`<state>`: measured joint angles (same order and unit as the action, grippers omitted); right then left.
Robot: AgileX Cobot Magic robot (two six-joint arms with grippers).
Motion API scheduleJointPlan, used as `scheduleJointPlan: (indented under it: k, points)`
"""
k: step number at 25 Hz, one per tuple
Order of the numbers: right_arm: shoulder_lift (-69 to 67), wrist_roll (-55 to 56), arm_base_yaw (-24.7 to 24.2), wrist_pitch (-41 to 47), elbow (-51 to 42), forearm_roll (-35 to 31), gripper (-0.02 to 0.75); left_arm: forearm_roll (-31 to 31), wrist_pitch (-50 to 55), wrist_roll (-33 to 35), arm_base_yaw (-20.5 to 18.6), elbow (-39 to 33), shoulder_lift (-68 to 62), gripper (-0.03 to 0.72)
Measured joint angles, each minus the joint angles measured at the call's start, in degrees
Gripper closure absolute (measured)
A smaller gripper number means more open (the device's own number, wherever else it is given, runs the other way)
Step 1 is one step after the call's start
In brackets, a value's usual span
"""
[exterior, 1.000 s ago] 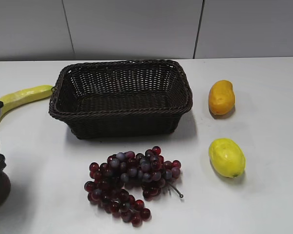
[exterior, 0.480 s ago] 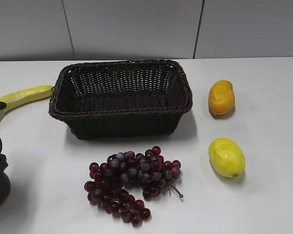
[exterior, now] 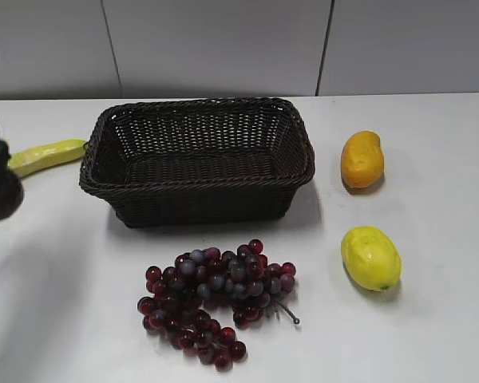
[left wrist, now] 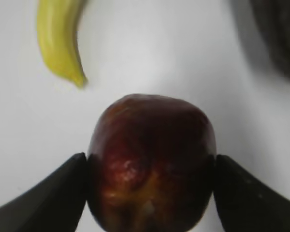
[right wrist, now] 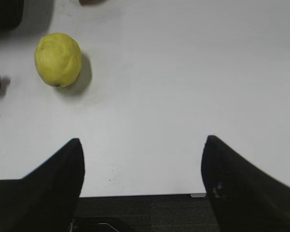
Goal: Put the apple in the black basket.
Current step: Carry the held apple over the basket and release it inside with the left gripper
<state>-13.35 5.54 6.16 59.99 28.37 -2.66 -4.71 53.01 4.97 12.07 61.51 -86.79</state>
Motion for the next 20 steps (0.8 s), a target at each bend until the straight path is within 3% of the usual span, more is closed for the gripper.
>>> scheduleJointPlan:
  k: [4,11,15,20]
  points:
    - [0.0,0.0,0.0,0.0,0.0,0.0,0.167,1.19,1.01,1.99,1.64,13.88,-2.34,0.116]
    - [0.0,0.0,0.0,0.0,0.0,0.0,0.167,1.03,6.36,3.56,11.62,35.48,-16.27,0.117]
    - [0.0,0.0,0.0,0.0,0.0,0.0,0.167,0.27,7.69,3.68,16.62,40.87,-24.05,0.117]
    - [0.0,0.0,0.0,0.0,0.0,0.0,0.167,0.07,6.75,3.73,19.85,41.6,-30.96,0.117]
